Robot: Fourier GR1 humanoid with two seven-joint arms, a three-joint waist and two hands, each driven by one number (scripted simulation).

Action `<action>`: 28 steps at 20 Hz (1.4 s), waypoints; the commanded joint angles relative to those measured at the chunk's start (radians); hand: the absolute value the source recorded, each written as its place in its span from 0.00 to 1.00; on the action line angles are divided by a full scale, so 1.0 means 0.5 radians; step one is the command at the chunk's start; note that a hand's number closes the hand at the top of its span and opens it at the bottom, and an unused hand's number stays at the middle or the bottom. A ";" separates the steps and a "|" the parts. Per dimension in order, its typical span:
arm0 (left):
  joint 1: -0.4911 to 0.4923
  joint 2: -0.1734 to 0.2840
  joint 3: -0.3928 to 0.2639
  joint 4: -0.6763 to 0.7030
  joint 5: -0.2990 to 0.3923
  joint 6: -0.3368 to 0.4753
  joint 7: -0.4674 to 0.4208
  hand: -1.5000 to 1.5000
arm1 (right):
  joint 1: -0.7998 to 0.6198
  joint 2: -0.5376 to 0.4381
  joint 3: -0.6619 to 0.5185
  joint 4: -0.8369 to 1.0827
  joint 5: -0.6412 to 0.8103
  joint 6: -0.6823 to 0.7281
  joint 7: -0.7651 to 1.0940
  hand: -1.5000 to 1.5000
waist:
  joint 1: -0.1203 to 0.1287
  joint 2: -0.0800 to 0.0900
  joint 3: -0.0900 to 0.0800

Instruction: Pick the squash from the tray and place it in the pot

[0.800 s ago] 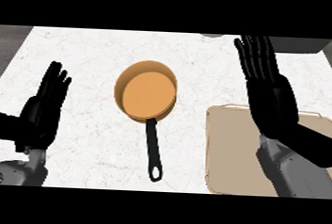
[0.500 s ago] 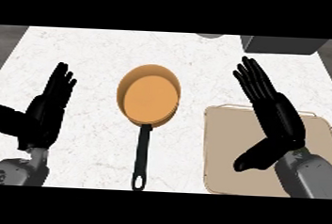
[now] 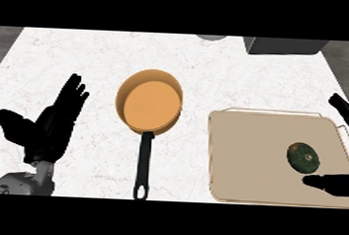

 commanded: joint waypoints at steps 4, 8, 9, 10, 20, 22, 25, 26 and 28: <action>-0.067 -0.036 -0.036 -0.008 -0.029 0.008 0.088 0.50 | 0.403 -0.526 -0.383 -0.076 0.197 0.044 -0.131 0.00 | 0.005 0.000 -0.006; -0.070 -0.010 -0.022 -0.066 -0.049 -0.009 0.136 0.50 | 0.561 -0.716 -0.507 -0.313 0.235 0.155 0.112 0.00 | 0.044 0.002 -0.007; -0.059 -0.044 -0.037 -0.014 -0.073 0.027 0.130 0.50 | 0.621 -0.812 -0.573 -0.348 0.235 0.218 0.121 0.00 | 0.026 0.000 -0.008; 0.113 -0.038 -0.049 -0.054 -0.043 -0.054 -0.006 0.50 | 0.695 -0.857 -0.583 -0.393 0.269 0.249 0.181 0.00 | 0.034 -0.004 -0.011; -0.025 -0.121 -0.006 0.113 -0.075 -0.124 -0.003 0.50 | 0.792 -0.891 -0.686 -0.800 0.312 0.578 0.997 0.00 | 0.068 0.010 -0.007; -0.162 -0.096 0.027 0.075 -0.074 -0.117 0.135 0.50 | 0.675 -0.740 -0.398 -0.914 0.466 0.465 1.239 0.00 | 0.102 0.018 -0.005; -0.185 -0.170 0.012 0.061 -0.162 -0.059 0.169 0.50 | 0.726 -0.656 -0.528 -0.852 0.546 0.590 1.165 0.00 | 0.078 0.010 -0.004; -0.046 -0.155 -0.068 -0.145 -0.209 -0.002 0.249 0.50 | 0.590 -0.683 -0.414 -0.775 0.542 0.628 1.280 0.00 | 0.113 0.012 -0.003; -0.043 -0.106 0.040 -0.077 -0.118 -0.154 0.160 0.50 | 0.438 -0.629 -0.245 -0.776 0.629 0.650 1.435 0.00 | 0.128 0.018 -0.004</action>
